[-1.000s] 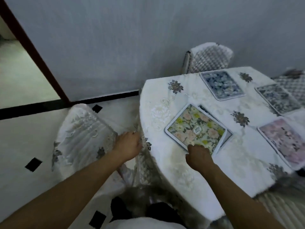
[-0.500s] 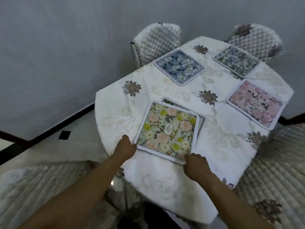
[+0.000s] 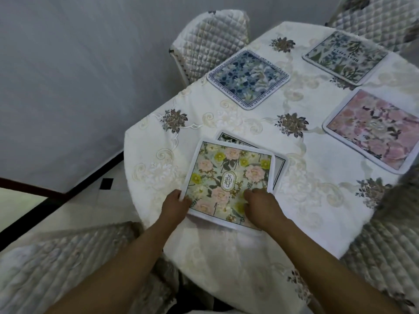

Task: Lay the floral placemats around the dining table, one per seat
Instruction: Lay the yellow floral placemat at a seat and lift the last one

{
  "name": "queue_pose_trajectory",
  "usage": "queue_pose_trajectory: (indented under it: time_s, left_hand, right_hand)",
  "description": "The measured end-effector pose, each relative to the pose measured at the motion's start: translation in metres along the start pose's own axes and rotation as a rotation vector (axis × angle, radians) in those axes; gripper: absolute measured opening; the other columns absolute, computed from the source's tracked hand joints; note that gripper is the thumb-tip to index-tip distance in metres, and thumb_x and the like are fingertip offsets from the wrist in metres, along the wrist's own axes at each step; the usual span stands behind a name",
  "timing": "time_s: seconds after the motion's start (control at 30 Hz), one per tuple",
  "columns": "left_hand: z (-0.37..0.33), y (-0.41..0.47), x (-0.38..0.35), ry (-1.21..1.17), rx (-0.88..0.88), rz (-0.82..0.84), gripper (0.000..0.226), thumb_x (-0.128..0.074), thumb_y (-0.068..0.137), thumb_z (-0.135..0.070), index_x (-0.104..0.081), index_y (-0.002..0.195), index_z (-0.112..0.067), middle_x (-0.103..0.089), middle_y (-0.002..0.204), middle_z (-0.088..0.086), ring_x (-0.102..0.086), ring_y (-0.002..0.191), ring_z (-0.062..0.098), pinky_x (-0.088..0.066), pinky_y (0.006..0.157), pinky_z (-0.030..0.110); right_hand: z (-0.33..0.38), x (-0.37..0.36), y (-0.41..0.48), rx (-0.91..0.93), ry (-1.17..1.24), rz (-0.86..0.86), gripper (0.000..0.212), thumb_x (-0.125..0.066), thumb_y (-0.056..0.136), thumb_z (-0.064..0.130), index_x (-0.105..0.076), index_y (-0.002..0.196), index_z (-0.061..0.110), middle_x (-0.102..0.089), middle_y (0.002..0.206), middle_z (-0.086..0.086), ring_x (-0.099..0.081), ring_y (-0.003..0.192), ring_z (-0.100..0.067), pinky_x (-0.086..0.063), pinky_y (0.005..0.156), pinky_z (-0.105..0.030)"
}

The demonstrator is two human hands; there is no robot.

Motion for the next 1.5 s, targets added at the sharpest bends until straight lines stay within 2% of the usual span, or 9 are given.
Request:
queue_pose_trajectory:
  time_s: [0.17,0.27,0.53,0.63,0.77,0.93,1.17,1.33,1.5]
  left_hand:
    - [-0.057,-0.042,0.03,0.159,-0.316,-0.021,0.016,-0.057,0.092,-0.022,-0.051,0.081,-0.013,-0.059,0.074,0.006,-0.049,0.061,0.007,-0.035,0.053,0.016]
    - [-0.092,-0.067,0.054,0.282,-0.485,-0.012,0.01,-0.058,0.092,-0.018,-0.054,0.083,-0.014,-0.059,0.074,0.004,-0.052,0.064,0.01,-0.037,0.055,0.02]
    - [-0.119,-0.093,0.1,0.452,-0.667,0.018,0.01,-0.059,0.089,-0.021,-0.056,0.086,-0.03,-0.061,0.081,-0.008,-0.052,0.069,0.004,-0.033,0.055,0.018]
    - [-0.095,-0.091,0.121,0.273,-0.584,-0.106,0.013,-0.063,0.086,-0.03,-0.053,0.093,-0.034,-0.062,0.086,-0.012,-0.056,0.076,-0.002,-0.038,0.058,0.019]
    - [-0.018,-0.092,0.126,-0.129,-0.231,-0.124,0.048,-0.074,0.081,-0.035,-0.049,0.12,-0.023,-0.061,0.102,-0.005,-0.059,0.083,0.009,-0.043,0.066,0.026]
    - [0.047,-0.124,0.068,-0.383,0.028,0.146,0.055,-0.072,0.086,-0.025,-0.045,0.132,-0.009,-0.06,0.116,0.01,-0.058,0.089,0.021,-0.044,0.068,0.03]
    - [0.02,-0.188,-0.023,-0.612,-0.018,0.591,0.042,-0.063,0.093,-0.018,-0.045,0.131,-0.02,-0.062,0.124,0.0,-0.057,0.114,0.02,-0.038,0.103,0.042]
    - [-0.007,-0.226,-0.049,-0.554,-0.127,0.543,0.006,-0.061,0.094,-0.022,-0.061,0.097,-0.017,-0.061,0.097,0.005,-0.051,0.079,0.018,-0.038,0.073,0.032]
    - [-0.034,-0.262,-0.089,-0.408,-0.229,0.539,0.022,-0.06,0.094,-0.017,-0.053,0.072,-0.016,-0.045,0.065,0.0,-0.033,0.054,0.012,-0.028,0.055,0.027]
  right_hand:
    - [0.057,0.059,0.022,0.277,0.089,-0.165,0.049,-0.058,0.091,0.021,-0.044,0.138,0.017,-0.051,0.127,-0.015,-0.052,0.11,-0.035,-0.049,0.078,-0.04]
    - [0.09,0.101,0.03,0.414,0.06,-0.283,0.059,-0.063,0.088,0.018,-0.041,0.142,0.022,-0.044,0.141,-0.016,-0.05,0.115,-0.036,-0.052,0.082,-0.045]
    - [0.131,0.141,0.028,0.607,-0.267,-0.27,0.008,-0.056,0.089,0.015,-0.063,0.092,0.012,-0.062,0.091,-0.01,-0.055,0.09,-0.032,-0.05,0.07,-0.043]
    - [0.127,0.142,0.01,0.543,-0.104,-0.172,0.014,-0.051,0.092,0.019,-0.059,0.085,0.011,-0.062,0.086,-0.011,-0.058,0.083,-0.031,-0.051,0.07,-0.044]
    - [0.117,0.16,-0.045,0.469,0.176,-0.15,0.021,-0.054,0.095,0.019,-0.056,0.078,0.007,-0.059,0.075,-0.01,-0.052,0.071,-0.027,-0.045,0.065,-0.038]
    - [0.115,0.19,-0.13,0.394,0.306,-0.197,0.026,-0.056,0.096,0.024,-0.052,0.073,0.013,-0.05,0.068,-0.003,-0.044,0.06,-0.014,-0.034,0.058,-0.033]
    - [0.076,0.221,-0.239,0.239,0.487,-0.339,0.023,-0.057,0.096,0.026,-0.056,0.076,0.016,-0.047,0.061,0.004,-0.038,0.053,-0.005,-0.031,0.051,-0.021]
    - [-0.012,0.225,-0.301,0.041,0.77,-0.508,0.021,-0.061,0.093,0.018,-0.06,0.075,0.007,-0.054,0.069,-0.004,-0.046,0.06,-0.007,-0.037,0.055,-0.02]
    - [-0.117,0.199,-0.337,-0.15,0.786,-0.568,0.026,-0.061,0.093,0.019,-0.056,0.071,0.008,-0.048,0.062,0.003,-0.04,0.054,-0.006,-0.032,0.057,-0.027]
Point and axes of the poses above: each hand's wrist, its own y-axis towards the middle knuckle, its own x-axis out of the back of the hand, z = x × y, the point moved 9 cm from there along y, towards the middle knuckle
